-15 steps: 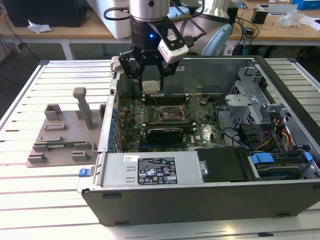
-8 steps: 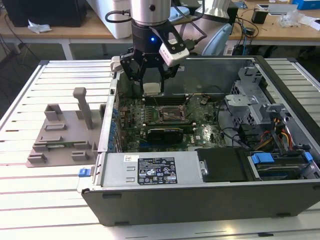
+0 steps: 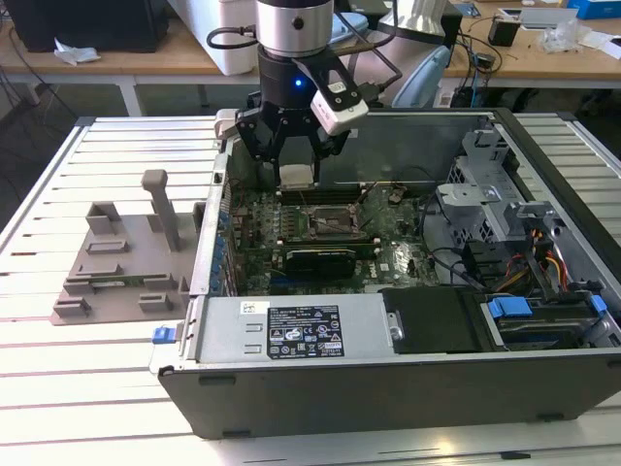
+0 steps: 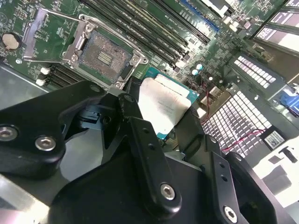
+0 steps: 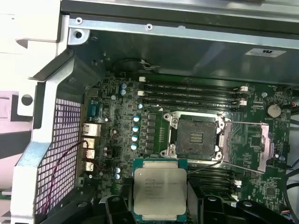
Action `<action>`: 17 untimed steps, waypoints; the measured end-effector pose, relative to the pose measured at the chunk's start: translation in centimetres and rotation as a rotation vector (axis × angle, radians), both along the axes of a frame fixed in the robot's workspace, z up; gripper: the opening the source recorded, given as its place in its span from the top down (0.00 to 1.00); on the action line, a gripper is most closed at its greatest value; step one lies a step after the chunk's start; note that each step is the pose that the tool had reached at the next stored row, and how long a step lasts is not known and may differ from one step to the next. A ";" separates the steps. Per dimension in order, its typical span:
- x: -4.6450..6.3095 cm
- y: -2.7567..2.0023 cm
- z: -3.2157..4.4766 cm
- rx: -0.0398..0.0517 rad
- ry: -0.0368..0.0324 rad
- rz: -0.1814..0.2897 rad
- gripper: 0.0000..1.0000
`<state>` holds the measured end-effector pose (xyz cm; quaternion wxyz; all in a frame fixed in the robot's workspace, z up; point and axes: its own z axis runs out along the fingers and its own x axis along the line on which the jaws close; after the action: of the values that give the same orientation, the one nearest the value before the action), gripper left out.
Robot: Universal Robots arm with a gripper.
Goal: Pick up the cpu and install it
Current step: 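Pick up the cpu and move it towards the insertion slot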
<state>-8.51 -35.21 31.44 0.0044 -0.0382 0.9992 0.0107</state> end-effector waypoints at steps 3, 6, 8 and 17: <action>0.1 0.68 -0.31 0.0001 -0.0001 0.001 0.45; 0.5 1.82 -0.83 -0.0037 -0.0002 0.001 0.45; 0.9 2.01 -1.00 -0.0066 0.0000 0.001 0.45; 3.5 2.42 -1.57 -0.0192 0.0000 0.001 0.45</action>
<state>-5.05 -32.80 29.86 0.0041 -0.0386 0.9992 0.0011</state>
